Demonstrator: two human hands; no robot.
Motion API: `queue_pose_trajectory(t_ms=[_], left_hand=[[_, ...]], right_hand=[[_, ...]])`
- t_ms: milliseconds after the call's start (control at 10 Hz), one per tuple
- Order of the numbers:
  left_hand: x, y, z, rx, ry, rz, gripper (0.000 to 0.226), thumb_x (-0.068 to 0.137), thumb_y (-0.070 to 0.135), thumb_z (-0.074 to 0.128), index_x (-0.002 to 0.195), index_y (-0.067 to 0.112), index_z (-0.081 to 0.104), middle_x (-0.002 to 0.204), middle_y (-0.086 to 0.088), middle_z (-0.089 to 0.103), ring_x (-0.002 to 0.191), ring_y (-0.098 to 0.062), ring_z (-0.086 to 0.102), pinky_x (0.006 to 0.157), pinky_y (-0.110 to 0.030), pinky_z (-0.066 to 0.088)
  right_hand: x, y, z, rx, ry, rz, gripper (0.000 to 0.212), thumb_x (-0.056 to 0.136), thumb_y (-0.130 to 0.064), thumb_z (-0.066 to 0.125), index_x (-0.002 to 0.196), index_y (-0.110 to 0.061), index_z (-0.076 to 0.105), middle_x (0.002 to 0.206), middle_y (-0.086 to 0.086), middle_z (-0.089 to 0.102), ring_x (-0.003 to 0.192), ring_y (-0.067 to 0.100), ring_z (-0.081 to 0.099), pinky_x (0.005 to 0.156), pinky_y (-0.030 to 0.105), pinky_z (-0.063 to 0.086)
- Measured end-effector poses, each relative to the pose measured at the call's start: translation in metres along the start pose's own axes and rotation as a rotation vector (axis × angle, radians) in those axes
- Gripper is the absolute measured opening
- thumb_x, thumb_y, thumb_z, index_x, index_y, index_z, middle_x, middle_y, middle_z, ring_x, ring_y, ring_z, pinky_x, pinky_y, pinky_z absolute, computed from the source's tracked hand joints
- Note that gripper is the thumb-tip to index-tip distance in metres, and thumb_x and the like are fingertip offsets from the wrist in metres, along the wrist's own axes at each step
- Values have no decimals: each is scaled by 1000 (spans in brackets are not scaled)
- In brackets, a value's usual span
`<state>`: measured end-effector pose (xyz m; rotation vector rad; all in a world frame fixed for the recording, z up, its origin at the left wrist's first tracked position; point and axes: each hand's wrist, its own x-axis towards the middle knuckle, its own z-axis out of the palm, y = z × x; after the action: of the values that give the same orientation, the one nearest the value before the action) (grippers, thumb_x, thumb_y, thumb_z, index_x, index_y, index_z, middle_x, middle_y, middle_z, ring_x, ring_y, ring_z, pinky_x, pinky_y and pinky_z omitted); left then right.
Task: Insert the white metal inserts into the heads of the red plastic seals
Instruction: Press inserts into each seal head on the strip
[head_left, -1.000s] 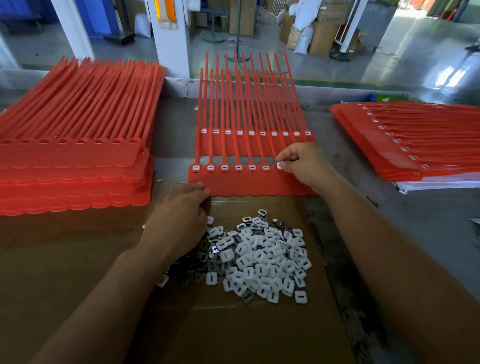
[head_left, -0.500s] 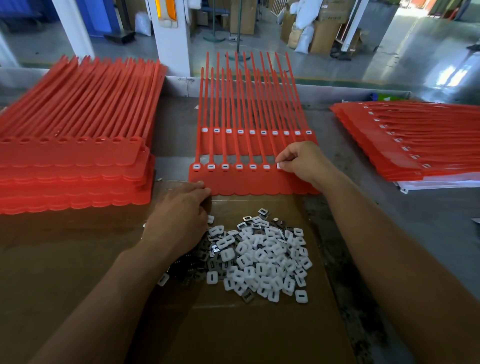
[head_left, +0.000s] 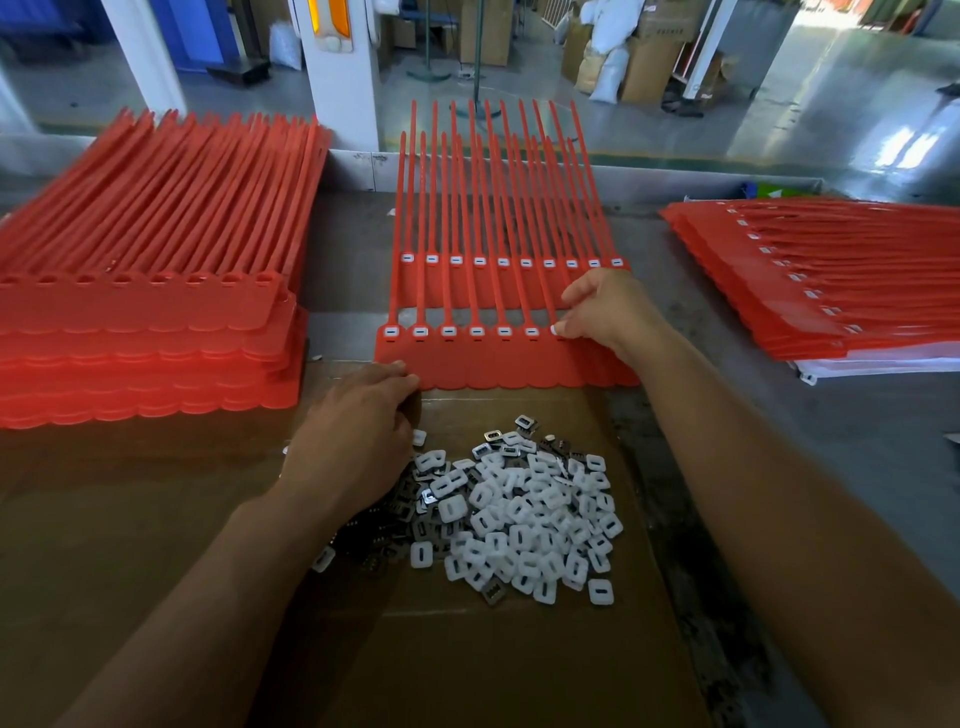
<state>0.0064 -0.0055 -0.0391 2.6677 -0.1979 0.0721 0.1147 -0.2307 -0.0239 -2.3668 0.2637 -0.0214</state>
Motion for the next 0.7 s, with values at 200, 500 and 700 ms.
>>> queue_pose_trajectory(t_ms=[200,500,700], left_hand=[[-2,0,-1,7,-8,0,46,89,8,41,134,18,46,146,5,35,133,-15,31,109,-31,23],[-1,1,-1,2,-22,-6,46,90,8,41,135,19,45,147,4,34,134,-15,29,112,-33,23],[-1,1,-1,1,-20,-6,46,89,7,41,134,17,46,146,3,35,134,-15,30,112,-34,24]], right_hand=[[3,-11,-9,-38,-114,88,38,73,-2,69,110,0,64,117,19,61,111,31,57,97,41,46],[5,-10,-9,-29,-141,93,29,74,-3,68,103,-2,64,106,15,60,91,20,50,94,36,46],[-2,-4,-4,-66,-76,0,33,71,-10,78,65,-20,47,92,8,61,88,21,56,91,39,49]])
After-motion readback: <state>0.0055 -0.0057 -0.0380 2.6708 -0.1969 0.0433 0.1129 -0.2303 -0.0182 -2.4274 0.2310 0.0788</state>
